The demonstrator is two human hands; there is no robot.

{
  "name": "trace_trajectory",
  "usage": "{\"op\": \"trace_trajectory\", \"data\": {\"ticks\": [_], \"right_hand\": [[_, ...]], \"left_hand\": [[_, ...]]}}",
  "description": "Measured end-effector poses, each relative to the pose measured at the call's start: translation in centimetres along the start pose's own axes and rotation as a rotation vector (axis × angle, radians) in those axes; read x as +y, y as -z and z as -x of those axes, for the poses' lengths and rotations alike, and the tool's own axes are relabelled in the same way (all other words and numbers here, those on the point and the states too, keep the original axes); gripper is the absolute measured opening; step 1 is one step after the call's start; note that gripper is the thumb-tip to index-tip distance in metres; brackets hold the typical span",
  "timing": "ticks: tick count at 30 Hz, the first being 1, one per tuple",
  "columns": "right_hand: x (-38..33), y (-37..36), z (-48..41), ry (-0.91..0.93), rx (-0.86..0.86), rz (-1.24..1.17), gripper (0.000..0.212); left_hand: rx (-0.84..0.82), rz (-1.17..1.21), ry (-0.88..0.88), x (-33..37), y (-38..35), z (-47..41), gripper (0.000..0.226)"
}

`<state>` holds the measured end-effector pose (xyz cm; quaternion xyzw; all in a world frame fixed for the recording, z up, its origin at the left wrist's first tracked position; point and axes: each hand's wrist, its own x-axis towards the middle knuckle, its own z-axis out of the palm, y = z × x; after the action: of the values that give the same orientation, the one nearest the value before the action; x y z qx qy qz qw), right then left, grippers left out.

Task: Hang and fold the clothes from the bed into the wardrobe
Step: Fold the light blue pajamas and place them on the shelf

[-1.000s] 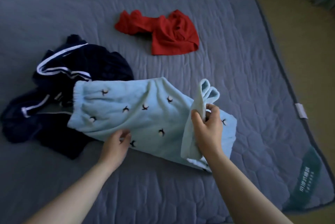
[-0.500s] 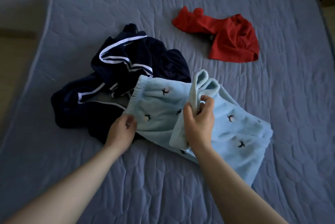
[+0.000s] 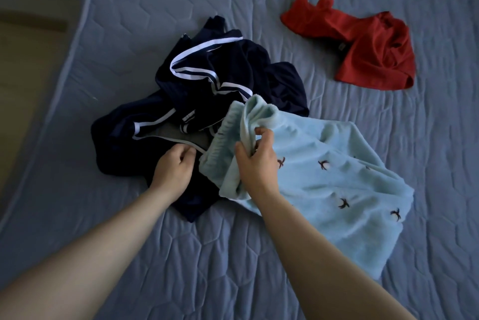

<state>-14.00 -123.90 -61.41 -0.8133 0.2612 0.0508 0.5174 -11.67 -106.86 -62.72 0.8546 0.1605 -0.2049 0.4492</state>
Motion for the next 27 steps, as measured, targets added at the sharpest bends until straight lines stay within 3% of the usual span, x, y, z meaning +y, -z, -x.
{"op": "trace_trajectory", "data": {"ticks": [4,8,10,20,23,27], "right_hand": [[1.2,0.3,-0.1,-0.05,-0.167,-0.022,0.035],[2.2,2.4,0.7,-0.043,-0.001,-0.085,0.025],[2.9,4.0,1.1,-0.054,0.072,-0.078,0.023],[10.8,13.9,2.3,-0.264,0.418,0.258,0.016],[13.6,17.0,2.9,-0.425,0.482,0.422,0.03],[15.5,19.3,3.4,-0.581,0.457,0.426,0.067]], "left_hand": [[-0.019,-0.018,0.021,-0.3,-0.4,-0.5,0.02],[-0.173,-0.063,0.001,0.6,-1.7,-0.4,0.085],[-0.198,-0.105,-0.036,1.4,-3.0,-0.3,0.1],[-0.184,-0.109,-0.011,2.5,-6.6,-3.3,0.1],[-0.147,-0.163,0.017,2.7,-7.3,-2.9,0.085],[-0.155,-0.14,0.044,2.8,-7.8,-2.0,0.066]]}}
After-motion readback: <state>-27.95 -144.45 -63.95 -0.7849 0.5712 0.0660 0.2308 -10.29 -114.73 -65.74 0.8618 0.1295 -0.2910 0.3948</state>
